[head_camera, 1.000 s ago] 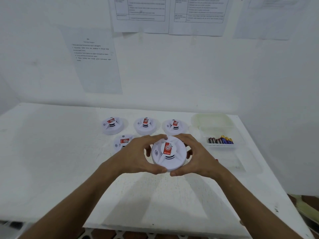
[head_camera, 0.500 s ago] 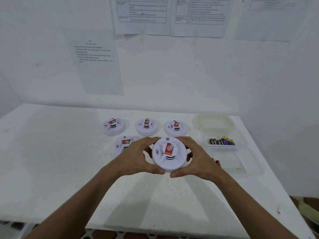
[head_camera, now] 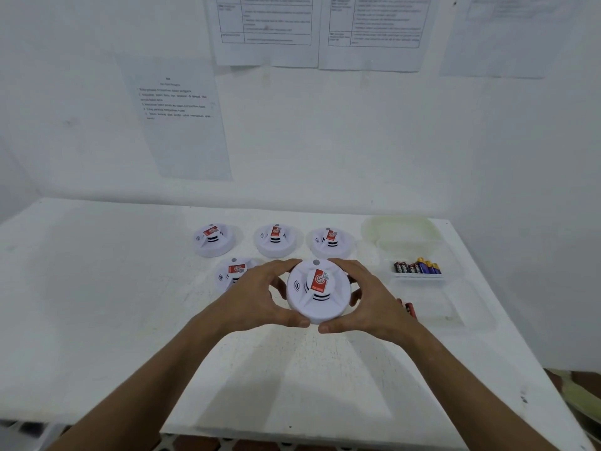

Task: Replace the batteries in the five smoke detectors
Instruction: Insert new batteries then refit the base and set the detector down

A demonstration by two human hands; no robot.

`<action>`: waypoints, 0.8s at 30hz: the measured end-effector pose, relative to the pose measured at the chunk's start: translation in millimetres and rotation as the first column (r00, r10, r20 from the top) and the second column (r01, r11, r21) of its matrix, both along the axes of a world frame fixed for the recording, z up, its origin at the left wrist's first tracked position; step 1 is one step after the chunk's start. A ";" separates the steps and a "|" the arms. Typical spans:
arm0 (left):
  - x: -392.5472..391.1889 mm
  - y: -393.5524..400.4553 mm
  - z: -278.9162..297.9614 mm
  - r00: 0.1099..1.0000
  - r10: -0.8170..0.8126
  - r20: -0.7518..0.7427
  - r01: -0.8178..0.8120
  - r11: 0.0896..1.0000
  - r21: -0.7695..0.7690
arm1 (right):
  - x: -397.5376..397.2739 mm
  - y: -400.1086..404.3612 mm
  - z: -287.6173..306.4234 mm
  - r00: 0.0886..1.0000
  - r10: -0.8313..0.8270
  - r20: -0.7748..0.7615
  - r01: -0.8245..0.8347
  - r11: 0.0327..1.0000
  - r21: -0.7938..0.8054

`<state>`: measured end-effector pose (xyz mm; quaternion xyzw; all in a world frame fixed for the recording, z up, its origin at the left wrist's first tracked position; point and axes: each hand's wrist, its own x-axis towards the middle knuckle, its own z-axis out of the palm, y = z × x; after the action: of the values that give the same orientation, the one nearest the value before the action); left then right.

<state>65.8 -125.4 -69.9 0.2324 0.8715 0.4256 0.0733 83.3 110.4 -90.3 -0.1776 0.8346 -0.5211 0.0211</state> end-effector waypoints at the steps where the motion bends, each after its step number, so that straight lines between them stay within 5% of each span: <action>1: 0.0 -0.1 0.3 1.000 0.000 0.001 0.000 1.000 0.000 | -0.1 -0.1 0.1 1.000 -0.001 0.002 0.001 1.000 0.001; 24: -2.8 1.2 -1.4 1.000 0.002 -0.004 -0.002 1.000 0.012 | -3.9 0.3 -2.3 0.999 -0.028 0.034 0.029 1.000 -0.006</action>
<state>63.0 -124.2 -71.3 0.2331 0.8692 0.4304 0.0696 79.5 110.7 -92.6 -0.1568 0.8348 -0.5271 0.0273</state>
